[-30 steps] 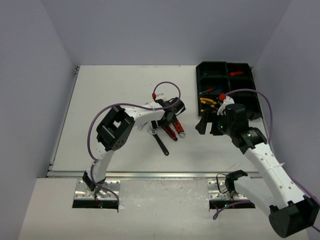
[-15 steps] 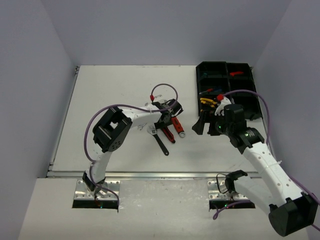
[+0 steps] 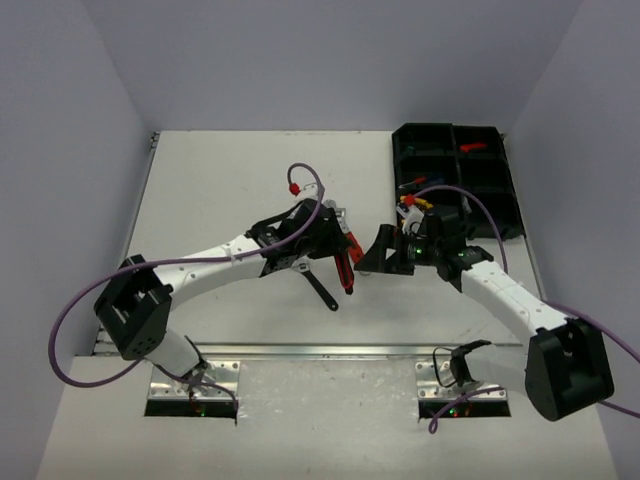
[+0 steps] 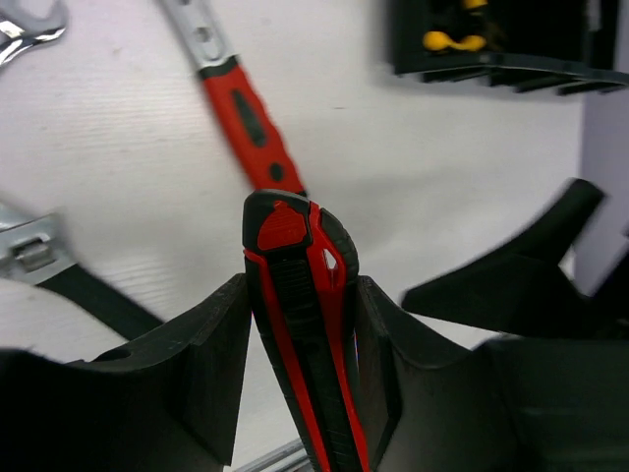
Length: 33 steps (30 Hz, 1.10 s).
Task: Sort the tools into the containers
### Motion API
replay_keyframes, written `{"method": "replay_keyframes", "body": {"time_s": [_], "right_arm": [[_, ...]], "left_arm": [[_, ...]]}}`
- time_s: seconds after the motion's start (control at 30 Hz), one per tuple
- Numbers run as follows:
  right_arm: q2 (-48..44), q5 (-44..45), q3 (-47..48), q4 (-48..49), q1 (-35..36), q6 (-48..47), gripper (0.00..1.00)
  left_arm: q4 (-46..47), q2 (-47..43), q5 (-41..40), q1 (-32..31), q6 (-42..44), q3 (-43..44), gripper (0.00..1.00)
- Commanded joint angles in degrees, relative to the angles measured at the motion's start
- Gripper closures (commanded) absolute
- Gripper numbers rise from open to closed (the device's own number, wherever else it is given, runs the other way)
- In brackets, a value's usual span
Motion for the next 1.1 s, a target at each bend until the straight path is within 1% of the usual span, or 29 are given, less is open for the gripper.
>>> {"method": "replay_keyframes", "body": {"time_s": [0.0, 0.07, 0.1, 0.17, 0.2, 0.23, 0.27, 0.3, 0.33, 0.37, 0.4, 0.5, 0.53, 0.57, 0.6, 0.63, 0.7, 0.73, 0.8, 0.87, 0.9, 1.0, 1.07], "right_arm": [[2.92, -6.60, -1.03, 14.12, 4.26, 5.98, 0.03], [4.83, -8.41, -0.97, 18.00, 5.90, 8.29, 0.13], [5.91, -9.24, -0.89, 19.79, 6.76, 9.29, 0.21], [8.55, -10.21, -0.77, 22.28, 8.50, 10.54, 0.39], [9.32, -10.25, -0.92, 23.65, 8.83, 11.38, 0.66], [9.96, -10.25, -1.10, 25.09, 9.06, 12.28, 0.97], [10.28, -8.85, -1.29, 25.20, 9.13, 12.84, 1.00], [10.54, -7.29, -1.47, 25.11, 9.17, 13.32, 1.00], [10.19, -5.42, -1.42, 23.71, 9.12, 12.98, 1.00], [9.87, -3.66, -1.36, 22.49, 9.06, 12.69, 1.00], [9.53, -1.86, -1.12, 21.61, 8.80, 12.42, 1.00], [7.94, 4.28, 0.94, 15.95, 5.86, 10.81, 1.00], [7.56, 6.86, 2.35, 13.06, 5.12, 9.65, 1.00], [7.55, 9.63, 4.68, 10.98, 2.54, 8.32, 1.00], [7.69, 10.48, 5.46, 9.04, 1.63, 7.91, 1.00], [8.38, 11.23, 6.99, 6.73, -1.09, 7.48, 1.00], [10.26, 13.43, 11.50, 1.77, -9.11, 6.23, 1.00], [12.23, 16.72, 15.22, -1.29, -11.26, 5.12, 1.00], [15.09, 22.89, 22.65, -4.99, -15.37, 3.11, 1.00], [21.59, 33.61, 31.84, -11.18, -18.37, 2.24, 1.00], [25.26, 37.59, 36.10, -12.61, -20.23, 2.41, 1.00], [34.70, 42.31, 48.36, -15.71, -23.44, 3.93, 1.00], [41.47, 47.13, 57.64, -17.30, -24.42, 5.06, 1.00]], "left_arm": [[10.74, -3.61, 8.26, -1.64, 1.73, -2.30, 1.00], [10.95, -4.40, 8.31, -2.21, 1.72, -2.69, 1.00], [11.24, -4.70, 8.34, -2.42, 1.72, -2.78, 1.00], [12.82, -5.04, 8.70, -2.54, 1.72, -2.79, 1.00], [13.04, -5.10, 8.79, -2.58, 1.72, -2.79, 1.00], [13.09, -5.15, 8.84, -2.63, 1.72, -2.79, 1.00], [13.01, -5.49, 8.46, -2.63, 2.15, -2.83, 0.84], [12.84, -5.87, 7.99, -2.63, 2.60, -2.87, 0.66], [11.14, -6.33, 6.48, -2.63, 2.70, -2.72, 0.38], [9.21, -6.78, 4.66, -2.66, 2.80, -2.43, 0.12], [6.29, -7.46, 1.68, -2.72, 2.91, -1.69, 0.01], [-5.82, -12.13, -10.85, -2.71, 3.23, 1.43, 0.00], [-7.39, -14.34, -12.72, -2.65, 3.29, 1.86, 0.00], [-10.65, -16.02, -16.49, -2.63, 3.43, 2.08, 0.00], [-11.76, -17.86, -17.77, -2.63, 3.48, 2.07, 0.00], [-13.87, -20.38, -19.63, -2.61, 3.84, 1.90, 0.00], [-20.07, -25.97, -25.08, -2.55, 4.91, 1.46, 0.00], [-21.76, -28.86, -26.11, -2.54, 5.38, 1.30, 0.00], [-25.92, -31.37, -26.69, -2.54, 7.55, 1.26, 0.00], [-29.33, -34.78, -26.04, -2.54, 10.65, 0.96, 0.00], [-30.33, -36.24, -25.63, -2.54, 11.94, 0.50, 0.00], [-31.02, -41.20, -25.67, -2.54, 15.00, -3.10, 0.00], [-30.70, -43.32, -26.80, -2.54, 16.54, -5.92, 0.00]]}}
